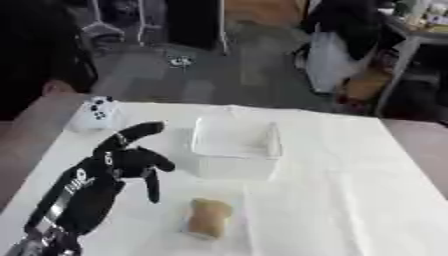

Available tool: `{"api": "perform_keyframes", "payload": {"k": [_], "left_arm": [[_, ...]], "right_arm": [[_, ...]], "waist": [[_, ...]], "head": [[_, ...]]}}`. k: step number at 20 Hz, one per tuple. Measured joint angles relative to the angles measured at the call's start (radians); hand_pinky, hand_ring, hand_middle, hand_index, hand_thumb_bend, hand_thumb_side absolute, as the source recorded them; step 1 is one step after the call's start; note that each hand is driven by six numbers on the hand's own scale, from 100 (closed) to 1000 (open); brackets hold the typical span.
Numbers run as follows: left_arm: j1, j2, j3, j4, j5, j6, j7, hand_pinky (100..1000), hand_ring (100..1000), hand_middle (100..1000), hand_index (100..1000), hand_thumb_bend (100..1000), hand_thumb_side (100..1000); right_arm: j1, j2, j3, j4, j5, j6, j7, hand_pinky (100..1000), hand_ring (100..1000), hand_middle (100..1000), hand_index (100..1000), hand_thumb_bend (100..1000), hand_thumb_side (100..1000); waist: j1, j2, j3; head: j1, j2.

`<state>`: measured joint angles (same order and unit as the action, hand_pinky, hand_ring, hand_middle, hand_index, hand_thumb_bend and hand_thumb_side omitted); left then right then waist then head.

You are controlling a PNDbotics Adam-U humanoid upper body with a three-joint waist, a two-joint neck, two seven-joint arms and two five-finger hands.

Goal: Pick up objects on the table and place them in the box.

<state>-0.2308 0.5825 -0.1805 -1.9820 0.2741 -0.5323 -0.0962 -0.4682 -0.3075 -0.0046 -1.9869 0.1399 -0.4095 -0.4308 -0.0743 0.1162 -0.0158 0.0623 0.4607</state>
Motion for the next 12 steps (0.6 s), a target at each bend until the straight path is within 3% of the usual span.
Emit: {"api": "perform_keyframes", "payload": {"k": [12], "left_arm": [[0.000,0.000,0.000,0.000,-0.003,0.007,-0.012,358,733,938,789,719,706]], "right_arm": [[0.000,0.000,0.002,0.000,-0.004,-0.007,-0.007,100,285,467,589,100,1000]], "waist": [[0.000,0.000,-0.001]], "head": [[-0.002,0.002]]}}
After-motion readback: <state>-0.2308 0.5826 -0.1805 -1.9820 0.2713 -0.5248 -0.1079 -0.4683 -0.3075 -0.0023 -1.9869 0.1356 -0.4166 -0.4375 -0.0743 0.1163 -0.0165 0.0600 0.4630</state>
